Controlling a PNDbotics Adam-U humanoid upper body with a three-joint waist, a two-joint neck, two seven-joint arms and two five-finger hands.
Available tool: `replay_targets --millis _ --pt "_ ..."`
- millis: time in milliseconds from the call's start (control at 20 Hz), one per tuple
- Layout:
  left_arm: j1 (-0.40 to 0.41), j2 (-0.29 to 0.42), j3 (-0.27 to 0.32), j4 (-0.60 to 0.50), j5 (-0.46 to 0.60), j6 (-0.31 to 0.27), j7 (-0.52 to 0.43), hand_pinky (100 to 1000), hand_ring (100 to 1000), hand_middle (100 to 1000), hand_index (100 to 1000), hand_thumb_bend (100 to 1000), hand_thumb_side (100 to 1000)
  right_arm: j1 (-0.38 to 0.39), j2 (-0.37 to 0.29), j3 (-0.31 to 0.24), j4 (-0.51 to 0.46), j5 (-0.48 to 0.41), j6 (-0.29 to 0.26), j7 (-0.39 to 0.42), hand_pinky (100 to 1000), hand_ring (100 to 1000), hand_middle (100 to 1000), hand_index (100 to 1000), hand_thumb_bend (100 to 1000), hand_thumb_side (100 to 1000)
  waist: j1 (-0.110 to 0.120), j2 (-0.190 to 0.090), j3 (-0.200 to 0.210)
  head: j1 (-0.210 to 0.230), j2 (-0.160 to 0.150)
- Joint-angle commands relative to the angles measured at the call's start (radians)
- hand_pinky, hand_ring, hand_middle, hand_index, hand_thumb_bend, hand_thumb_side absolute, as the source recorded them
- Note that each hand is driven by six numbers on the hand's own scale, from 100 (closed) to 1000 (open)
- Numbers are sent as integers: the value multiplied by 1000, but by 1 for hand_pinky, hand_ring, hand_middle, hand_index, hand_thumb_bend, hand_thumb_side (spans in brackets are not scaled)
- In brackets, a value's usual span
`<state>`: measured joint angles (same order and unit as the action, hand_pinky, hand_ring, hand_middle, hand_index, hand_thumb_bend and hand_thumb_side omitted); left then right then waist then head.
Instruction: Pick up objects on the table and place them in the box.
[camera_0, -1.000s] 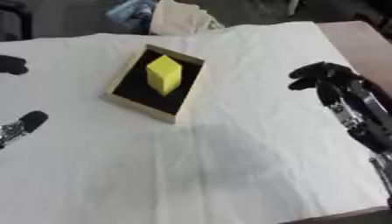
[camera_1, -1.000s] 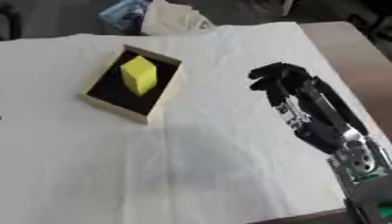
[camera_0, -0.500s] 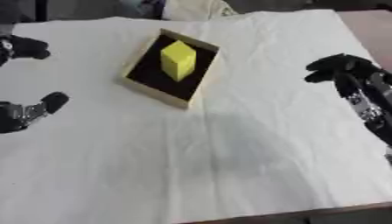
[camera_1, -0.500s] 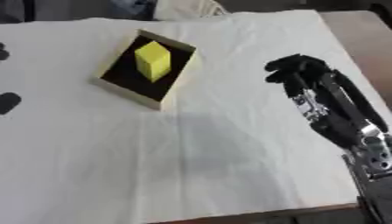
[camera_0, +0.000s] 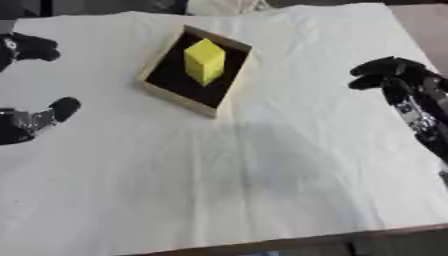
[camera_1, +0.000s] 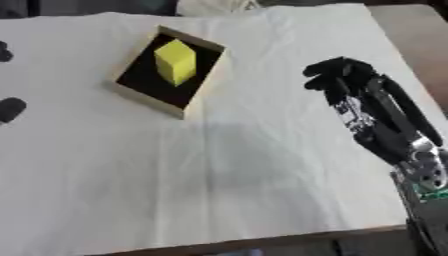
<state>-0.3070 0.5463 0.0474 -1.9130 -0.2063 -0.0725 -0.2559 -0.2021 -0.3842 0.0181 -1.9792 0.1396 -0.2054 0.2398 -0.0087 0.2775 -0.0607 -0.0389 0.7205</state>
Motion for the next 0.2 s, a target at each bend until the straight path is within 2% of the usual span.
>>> replay_targets --millis 50,200 --pt "-6 16 11 -15 5 -1 -2 876 763 674 809 559 437 -6 -14 -9 -21 3 1 -2 738 701 725 803 101 887 0 -14 0 1 6" --pt "-6 16 11 -15 5 -1 -2 876 763 674 809 559 437 -6 -14 -9 -21 3 1 -2 738 701 725 803 101 887 0 -14 0 1 6"
